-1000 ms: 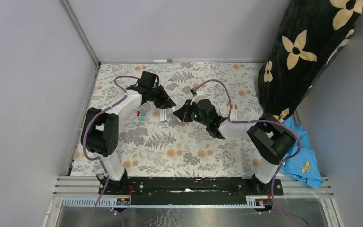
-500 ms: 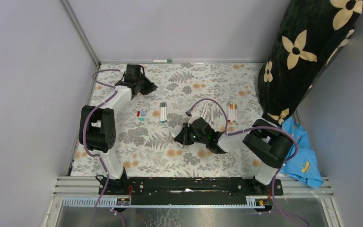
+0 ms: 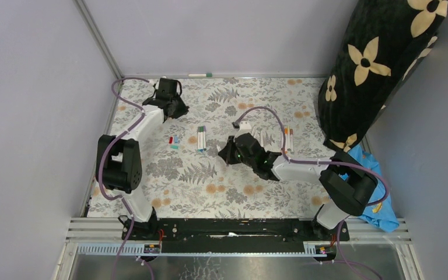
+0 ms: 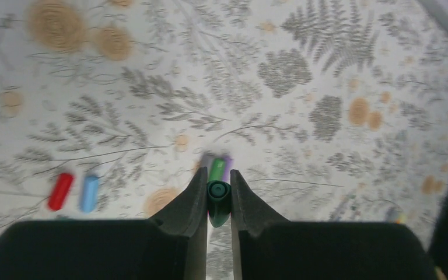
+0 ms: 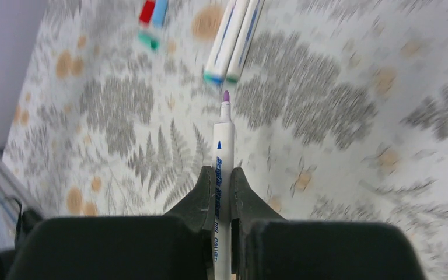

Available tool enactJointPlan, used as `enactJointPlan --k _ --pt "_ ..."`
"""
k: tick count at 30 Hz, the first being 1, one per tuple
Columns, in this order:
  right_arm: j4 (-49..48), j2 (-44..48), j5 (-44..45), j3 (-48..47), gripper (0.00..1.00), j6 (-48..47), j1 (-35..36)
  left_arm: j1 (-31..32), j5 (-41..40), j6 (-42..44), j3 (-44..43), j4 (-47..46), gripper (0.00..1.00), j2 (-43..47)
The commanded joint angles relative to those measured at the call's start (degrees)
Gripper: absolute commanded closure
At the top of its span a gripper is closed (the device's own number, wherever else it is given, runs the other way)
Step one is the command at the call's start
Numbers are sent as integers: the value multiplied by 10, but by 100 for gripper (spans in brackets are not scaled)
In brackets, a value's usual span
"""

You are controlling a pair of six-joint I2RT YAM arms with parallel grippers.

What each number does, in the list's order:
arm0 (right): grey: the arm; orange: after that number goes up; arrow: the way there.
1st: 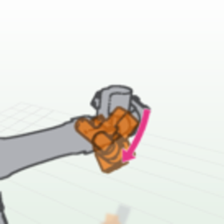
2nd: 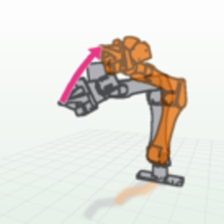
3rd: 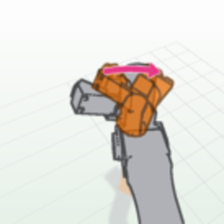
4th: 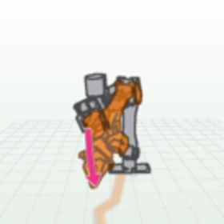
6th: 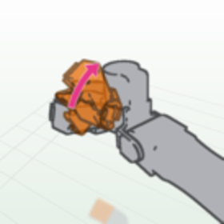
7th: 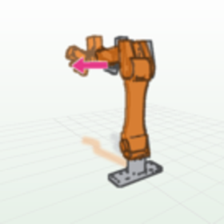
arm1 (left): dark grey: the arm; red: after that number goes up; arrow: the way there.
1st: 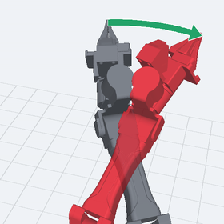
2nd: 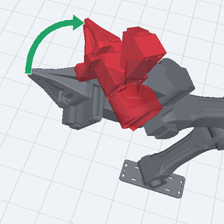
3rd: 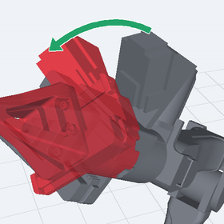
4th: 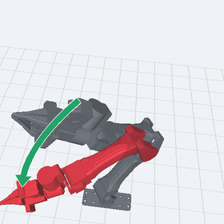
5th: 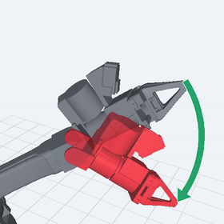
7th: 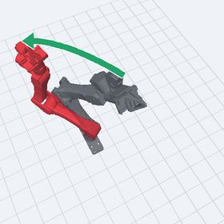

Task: Open the pen caps

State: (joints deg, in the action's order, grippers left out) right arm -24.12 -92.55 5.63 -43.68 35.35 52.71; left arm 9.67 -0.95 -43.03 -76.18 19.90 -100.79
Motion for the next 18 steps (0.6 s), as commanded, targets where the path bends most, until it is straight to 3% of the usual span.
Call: enactJointPlan --k 1,15,18 --pt "68 27 101 -58 100 -29 -37 9 -97 70 25 77 100 17" --pt "147 0 202 -106 100 -90 -116 36 -169 72 36 107 100 -56" --pt "164 -20 221 -117 100 -96 -125 36 -169 68 37 107 92 -69"
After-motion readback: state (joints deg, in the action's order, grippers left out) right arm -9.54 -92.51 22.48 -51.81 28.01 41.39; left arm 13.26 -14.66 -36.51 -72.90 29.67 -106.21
